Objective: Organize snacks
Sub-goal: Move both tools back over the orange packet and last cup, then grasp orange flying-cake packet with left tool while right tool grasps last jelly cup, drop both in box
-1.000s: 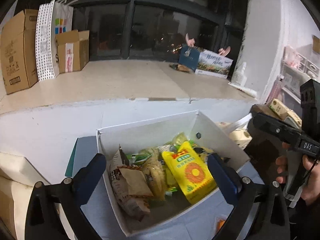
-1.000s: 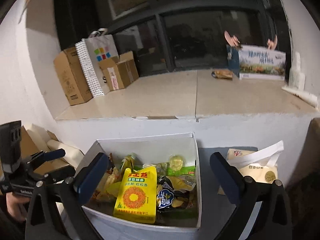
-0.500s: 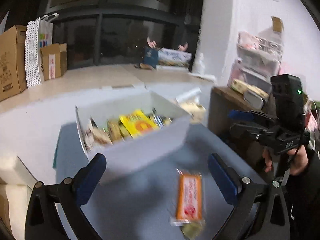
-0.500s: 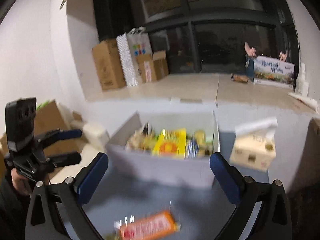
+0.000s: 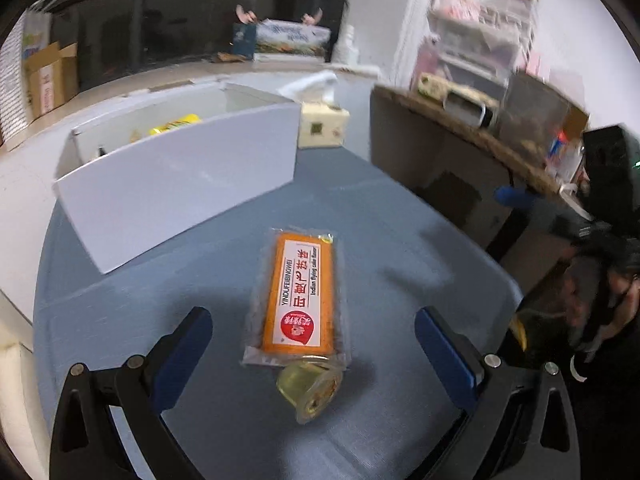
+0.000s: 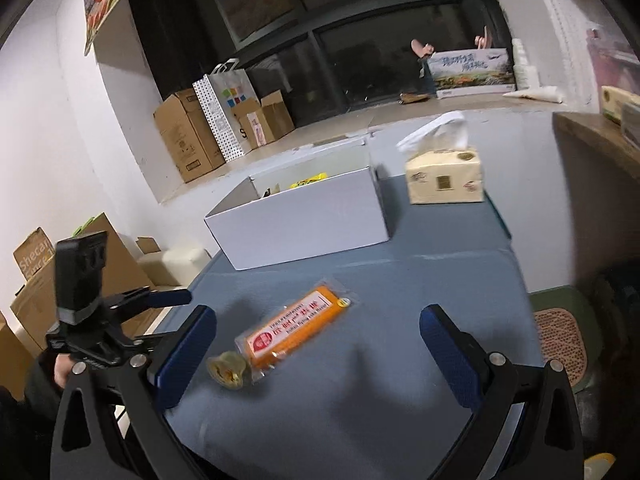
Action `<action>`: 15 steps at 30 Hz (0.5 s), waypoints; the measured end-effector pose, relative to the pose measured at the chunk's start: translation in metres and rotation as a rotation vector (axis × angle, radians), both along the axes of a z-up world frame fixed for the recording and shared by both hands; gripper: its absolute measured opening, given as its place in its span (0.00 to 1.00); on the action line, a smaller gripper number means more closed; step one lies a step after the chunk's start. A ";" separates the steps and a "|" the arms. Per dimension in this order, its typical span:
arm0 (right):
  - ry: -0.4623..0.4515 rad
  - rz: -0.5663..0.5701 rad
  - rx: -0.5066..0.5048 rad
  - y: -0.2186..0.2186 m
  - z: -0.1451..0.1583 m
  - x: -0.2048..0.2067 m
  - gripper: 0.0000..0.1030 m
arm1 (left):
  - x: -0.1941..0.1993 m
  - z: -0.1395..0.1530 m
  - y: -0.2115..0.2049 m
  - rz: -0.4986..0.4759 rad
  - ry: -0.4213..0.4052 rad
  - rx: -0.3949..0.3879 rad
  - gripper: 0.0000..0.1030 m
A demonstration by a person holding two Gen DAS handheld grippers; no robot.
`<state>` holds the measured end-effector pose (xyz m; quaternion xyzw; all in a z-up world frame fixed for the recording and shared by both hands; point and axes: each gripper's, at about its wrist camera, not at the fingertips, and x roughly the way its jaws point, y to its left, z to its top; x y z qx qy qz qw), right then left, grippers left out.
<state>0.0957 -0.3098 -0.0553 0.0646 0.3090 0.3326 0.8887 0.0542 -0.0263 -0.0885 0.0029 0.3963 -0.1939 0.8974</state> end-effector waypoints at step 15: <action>-0.040 -0.003 -0.022 -0.010 0.006 -0.019 1.00 | 0.090 -0.064 -0.035 -0.053 0.209 0.127 0.99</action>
